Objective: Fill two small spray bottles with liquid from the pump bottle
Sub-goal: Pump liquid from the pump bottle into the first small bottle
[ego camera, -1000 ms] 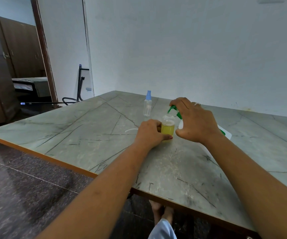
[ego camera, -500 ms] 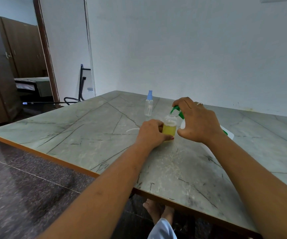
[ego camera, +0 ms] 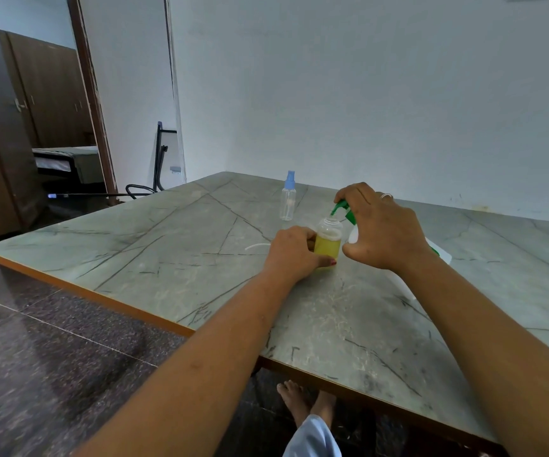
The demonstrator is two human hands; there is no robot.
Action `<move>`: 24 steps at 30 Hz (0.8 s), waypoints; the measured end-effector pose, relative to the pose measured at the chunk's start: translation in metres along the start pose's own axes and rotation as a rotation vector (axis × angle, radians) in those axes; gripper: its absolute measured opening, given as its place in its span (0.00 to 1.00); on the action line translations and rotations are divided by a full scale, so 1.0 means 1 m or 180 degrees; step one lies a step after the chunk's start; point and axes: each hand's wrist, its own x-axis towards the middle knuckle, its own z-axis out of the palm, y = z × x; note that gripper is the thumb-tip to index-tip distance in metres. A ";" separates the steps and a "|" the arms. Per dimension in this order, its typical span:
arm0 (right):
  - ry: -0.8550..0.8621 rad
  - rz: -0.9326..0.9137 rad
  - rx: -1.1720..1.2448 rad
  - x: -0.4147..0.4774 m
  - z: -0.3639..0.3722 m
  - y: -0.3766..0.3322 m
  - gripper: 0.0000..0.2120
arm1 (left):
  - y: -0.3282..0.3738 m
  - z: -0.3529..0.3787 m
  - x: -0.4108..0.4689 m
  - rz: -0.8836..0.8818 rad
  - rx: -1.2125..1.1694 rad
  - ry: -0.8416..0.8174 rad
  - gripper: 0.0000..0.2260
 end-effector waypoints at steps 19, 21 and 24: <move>-0.0038 -0.0040 -0.0114 -0.002 0.000 0.000 0.35 | 0.001 -0.001 -0.001 -0.0038 -0.0040 0.0009 0.28; -0.0031 -0.0011 -0.0088 -0.001 -0.001 0.001 0.33 | 0.001 -0.001 0.000 -0.0038 -0.0007 -0.0004 0.28; 0.0017 0.0015 -0.0083 -0.001 0.000 0.001 0.31 | 0.002 0.000 0.000 -0.0047 0.0029 -0.0009 0.28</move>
